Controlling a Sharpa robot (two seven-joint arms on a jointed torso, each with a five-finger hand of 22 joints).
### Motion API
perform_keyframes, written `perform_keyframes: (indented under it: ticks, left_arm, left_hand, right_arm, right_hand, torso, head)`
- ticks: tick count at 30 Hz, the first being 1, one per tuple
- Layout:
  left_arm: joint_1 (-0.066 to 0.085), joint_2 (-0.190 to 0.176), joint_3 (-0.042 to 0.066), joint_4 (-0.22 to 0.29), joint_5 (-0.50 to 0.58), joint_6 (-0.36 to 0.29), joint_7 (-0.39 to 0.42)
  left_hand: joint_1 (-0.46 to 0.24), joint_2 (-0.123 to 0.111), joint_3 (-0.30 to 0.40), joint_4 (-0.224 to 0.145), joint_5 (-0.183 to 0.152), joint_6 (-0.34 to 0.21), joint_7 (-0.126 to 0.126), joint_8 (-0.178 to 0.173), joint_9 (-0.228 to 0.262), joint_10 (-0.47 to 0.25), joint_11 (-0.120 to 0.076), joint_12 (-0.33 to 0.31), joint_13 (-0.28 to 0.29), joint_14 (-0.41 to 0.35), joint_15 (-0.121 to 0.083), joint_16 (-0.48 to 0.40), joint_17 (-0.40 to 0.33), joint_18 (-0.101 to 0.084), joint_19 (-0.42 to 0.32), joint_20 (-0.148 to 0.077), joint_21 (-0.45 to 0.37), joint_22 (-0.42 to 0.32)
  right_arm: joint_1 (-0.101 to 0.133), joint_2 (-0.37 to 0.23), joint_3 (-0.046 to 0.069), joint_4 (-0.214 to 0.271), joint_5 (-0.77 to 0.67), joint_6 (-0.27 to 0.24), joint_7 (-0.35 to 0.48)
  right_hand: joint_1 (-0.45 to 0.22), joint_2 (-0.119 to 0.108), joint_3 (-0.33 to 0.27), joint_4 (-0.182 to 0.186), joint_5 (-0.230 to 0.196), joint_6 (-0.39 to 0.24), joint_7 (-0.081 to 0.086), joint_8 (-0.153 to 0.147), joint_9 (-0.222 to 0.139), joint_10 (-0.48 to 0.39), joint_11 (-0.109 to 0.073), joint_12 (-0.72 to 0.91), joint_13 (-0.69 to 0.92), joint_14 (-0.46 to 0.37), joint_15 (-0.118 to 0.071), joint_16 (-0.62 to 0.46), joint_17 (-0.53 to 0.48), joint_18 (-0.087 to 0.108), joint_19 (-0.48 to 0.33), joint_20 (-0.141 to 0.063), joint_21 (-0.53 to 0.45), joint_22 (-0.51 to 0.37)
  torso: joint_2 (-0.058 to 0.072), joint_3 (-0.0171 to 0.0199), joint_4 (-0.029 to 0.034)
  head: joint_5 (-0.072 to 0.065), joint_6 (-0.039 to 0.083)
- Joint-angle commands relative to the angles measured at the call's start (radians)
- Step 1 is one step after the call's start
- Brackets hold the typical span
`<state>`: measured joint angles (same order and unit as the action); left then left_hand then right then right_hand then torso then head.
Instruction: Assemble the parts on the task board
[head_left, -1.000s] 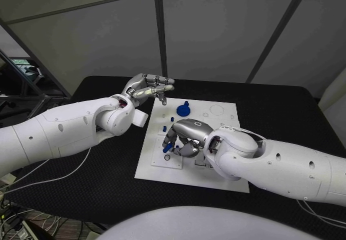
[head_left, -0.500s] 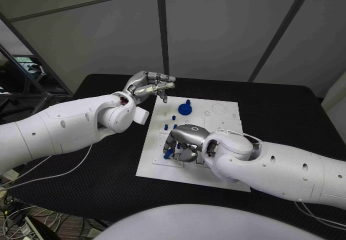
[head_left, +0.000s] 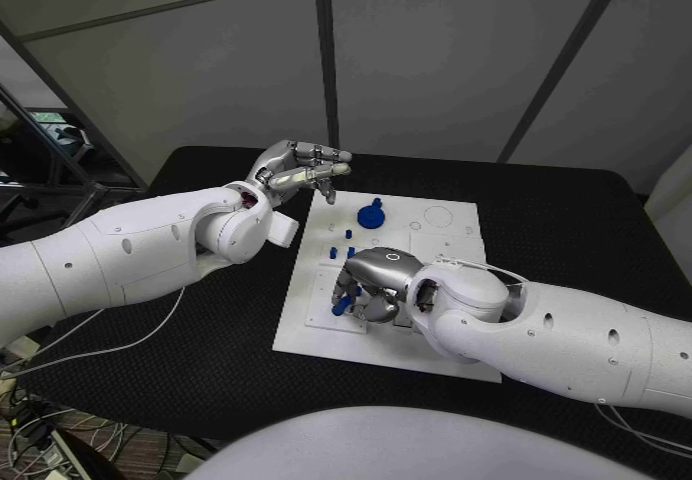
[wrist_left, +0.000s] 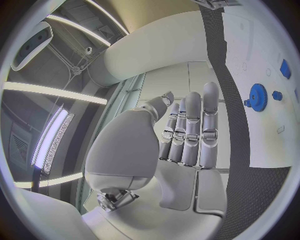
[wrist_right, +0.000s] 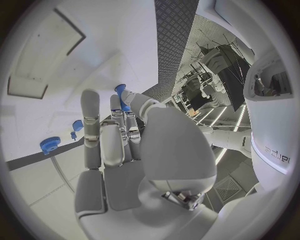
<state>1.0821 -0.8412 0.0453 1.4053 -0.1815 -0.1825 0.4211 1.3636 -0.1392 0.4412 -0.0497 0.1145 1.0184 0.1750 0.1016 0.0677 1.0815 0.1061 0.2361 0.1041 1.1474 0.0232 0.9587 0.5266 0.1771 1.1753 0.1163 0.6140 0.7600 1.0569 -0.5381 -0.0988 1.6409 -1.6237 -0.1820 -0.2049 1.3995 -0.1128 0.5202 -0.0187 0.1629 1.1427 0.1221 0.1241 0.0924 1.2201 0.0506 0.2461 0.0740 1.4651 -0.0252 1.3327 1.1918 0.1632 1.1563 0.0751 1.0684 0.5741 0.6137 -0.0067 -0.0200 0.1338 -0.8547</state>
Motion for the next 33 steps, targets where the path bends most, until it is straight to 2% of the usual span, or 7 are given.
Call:
perform_keyframes:
  ticks: [1,7,14,20,24,28,33]
  left_arm:
    - [0.002,-0.001,0.001,0.001,0.003,0.009,0.005]
    - [0.002,-0.001,0.001,0.001,0.003,0.010,0.004]
    - [0.002,0.001,0.001,0.002,0.003,0.010,0.003]
    - [0.002,0.002,0.001,0.002,0.003,0.011,0.003]
    - [0.002,0.002,0.001,0.002,0.003,0.012,0.002]
    - [0.002,0.002,0.001,0.002,0.003,0.013,0.001]
    - [0.002,0.002,0.001,0.001,0.003,0.014,0.000]
  left_hand:
    - [0.001,0.009,-0.007,-0.001,-0.005,-0.004,-0.001,0.003,0.001,-0.007,0.001,0.006,-0.001,-0.006,0.001,0.002,-0.001,0.006,-0.007,0.001,-0.005,-0.001]
    - [0.000,0.009,-0.010,0.000,-0.005,-0.006,0.000,0.003,0.001,-0.008,0.002,0.007,-0.001,-0.007,0.001,0.003,-0.002,0.006,-0.007,0.001,-0.006,-0.001]
    - [0.000,0.009,-0.010,0.000,-0.005,-0.006,0.000,0.003,0.001,-0.008,0.002,0.007,-0.001,-0.007,0.001,0.003,-0.002,0.006,-0.007,0.001,-0.006,-0.001]
    - [0.000,0.009,-0.010,0.000,-0.005,-0.006,0.000,0.003,0.001,-0.008,0.002,0.007,-0.001,-0.007,0.001,0.003,-0.002,0.006,-0.007,0.001,-0.006,-0.001]
    - [0.000,0.009,-0.010,0.000,-0.005,-0.006,0.000,0.003,0.001,-0.008,0.002,0.007,-0.001,-0.007,0.001,0.003,-0.002,0.006,-0.007,0.001,-0.006,-0.001]
    - [0.000,0.009,-0.010,0.000,-0.005,-0.006,0.000,0.003,0.001,-0.008,0.002,0.007,-0.001,-0.007,0.001,0.003,-0.002,0.006,-0.007,0.001,-0.006,-0.001]
    - [0.000,0.009,-0.010,0.000,-0.005,-0.006,0.000,0.003,0.001,-0.008,0.002,0.007,-0.001,-0.007,0.001,0.003,-0.002,0.006,-0.007,0.001,-0.006,-0.001]
  right_arm:
    - [0.000,-0.004,-0.001,0.006,-0.035,0.016,-0.024]
    - [0.000,-0.006,0.000,0.011,-0.046,0.019,-0.031]
    - [0.000,0.013,-0.001,0.002,-0.056,0.044,-0.031]
    - [-0.001,0.032,-0.001,-0.008,-0.068,0.038,-0.031]
    - [-0.001,0.039,-0.001,-0.012,-0.068,0.025,-0.028]
    - [-0.001,0.042,-0.001,-0.015,-0.066,0.011,-0.024]
    - [-0.001,0.042,-0.001,-0.015,-0.060,-0.011,-0.019]
  right_hand:
    - [-0.006,0.000,-0.005,0.000,0.004,0.007,0.009,0.006,0.001,-0.002,0.005,-0.005,0.000,0.039,0.000,0.001,0.001,0.004,-0.005,0.003,0.002,0.001]
    - [-0.008,0.001,-0.006,0.000,0.005,0.008,0.008,0.006,0.001,-0.001,0.005,-0.004,0.000,0.039,0.000,0.002,0.002,0.004,-0.005,0.003,0.003,0.003]
    - [-0.011,-0.001,-0.010,0.000,0.006,0.008,0.008,0.006,0.001,0.000,0.005,-0.005,0.000,0.039,0.000,0.001,0.001,0.004,-0.005,0.003,0.003,0.004]
    - [-0.017,-0.003,-0.015,0.002,0.007,0.005,0.008,0.004,0.001,-0.002,0.005,-0.007,0.000,0.038,0.000,0.000,-0.002,0.005,-0.008,0.003,0.000,-0.002]
    - [-0.031,-0.012,-0.023,0.004,0.012,-0.046,0.021,-0.027,-0.013,-0.036,0.017,-0.026,-0.006,0.039,0.009,0.003,0.001,0.005,-0.014,0.008,-0.004,-0.010]
    - [-0.044,-0.027,-0.031,0.007,0.021,-0.101,0.020,-0.058,-0.025,-0.083,0.025,-0.044,-0.010,0.039,0.016,0.008,0.006,0.007,-0.019,0.016,-0.010,-0.019]
    - [-0.054,-0.042,-0.042,0.008,0.024,-0.174,0.019,-0.064,-0.029,-0.132,0.032,-0.054,-0.010,0.037,0.022,0.011,0.008,0.009,-0.022,0.022,-0.015,-0.026]
  torso:
    - [0.001,-0.0005,-0.0004]
    - [0.001,0.0004,0.0002]
    - [0.000,-0.0013,0.0009]
    - [0.000,-0.0013,0.0013]
    - [0.000,-0.0021,0.0009]
    - [0.000,-0.0016,0.0005]
    - [0.000,-0.0009,-0.0002]
  head:
    - [0.000,0.001]
    - [-0.001,0.000]
    - [-0.006,0.000]
    - [-0.004,-0.001]
    - [-0.003,0.000]
    - [-0.003,-0.001]
    - [-0.002,-0.002]
